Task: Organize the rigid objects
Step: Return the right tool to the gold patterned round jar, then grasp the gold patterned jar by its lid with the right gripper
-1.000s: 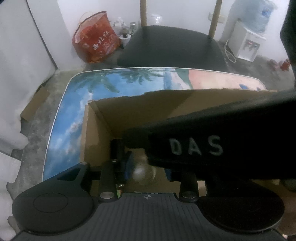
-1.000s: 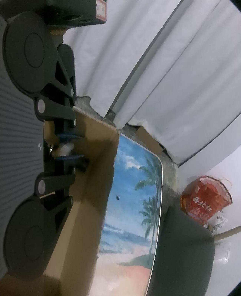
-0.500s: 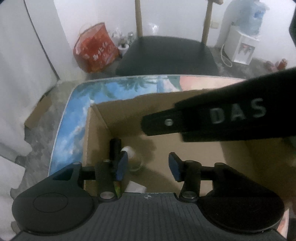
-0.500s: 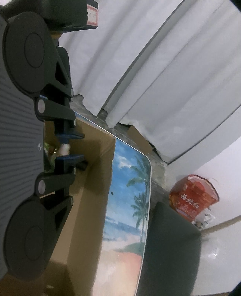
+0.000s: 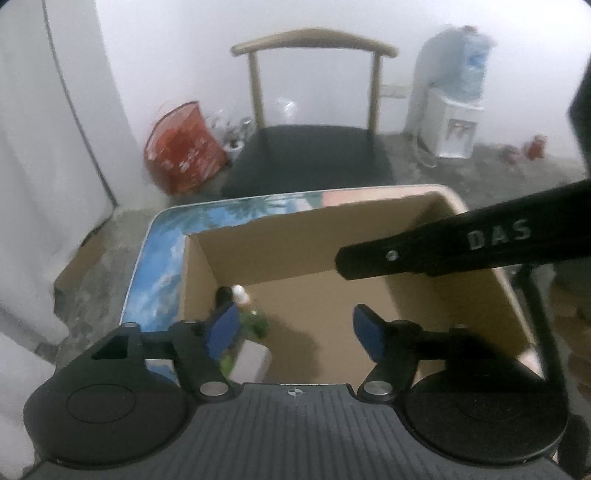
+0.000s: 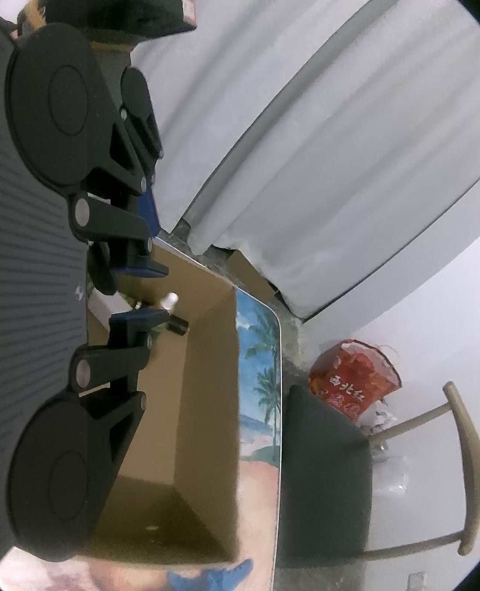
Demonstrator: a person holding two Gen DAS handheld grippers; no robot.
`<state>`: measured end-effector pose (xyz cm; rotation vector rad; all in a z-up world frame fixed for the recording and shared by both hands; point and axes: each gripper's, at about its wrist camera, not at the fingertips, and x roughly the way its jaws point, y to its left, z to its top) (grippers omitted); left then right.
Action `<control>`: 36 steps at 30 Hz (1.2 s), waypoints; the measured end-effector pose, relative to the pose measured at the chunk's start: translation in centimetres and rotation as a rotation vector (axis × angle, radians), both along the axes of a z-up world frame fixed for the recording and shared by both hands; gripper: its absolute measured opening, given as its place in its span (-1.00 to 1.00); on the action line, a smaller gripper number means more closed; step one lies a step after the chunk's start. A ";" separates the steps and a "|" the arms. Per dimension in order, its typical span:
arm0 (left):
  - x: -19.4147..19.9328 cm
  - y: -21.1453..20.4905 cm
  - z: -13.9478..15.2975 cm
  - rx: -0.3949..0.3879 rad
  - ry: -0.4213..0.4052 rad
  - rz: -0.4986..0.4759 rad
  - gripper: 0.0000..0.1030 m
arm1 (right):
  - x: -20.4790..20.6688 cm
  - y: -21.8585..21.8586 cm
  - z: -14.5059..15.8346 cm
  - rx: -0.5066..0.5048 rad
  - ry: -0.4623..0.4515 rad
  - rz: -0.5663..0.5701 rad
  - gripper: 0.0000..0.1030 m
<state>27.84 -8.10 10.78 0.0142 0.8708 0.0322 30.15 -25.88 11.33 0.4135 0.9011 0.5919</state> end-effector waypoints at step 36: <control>-14.2 -7.8 -13.6 0.069 -0.023 -0.326 0.63 | -19.7 0.0 -8.8 -0.209 0.010 -0.056 -0.06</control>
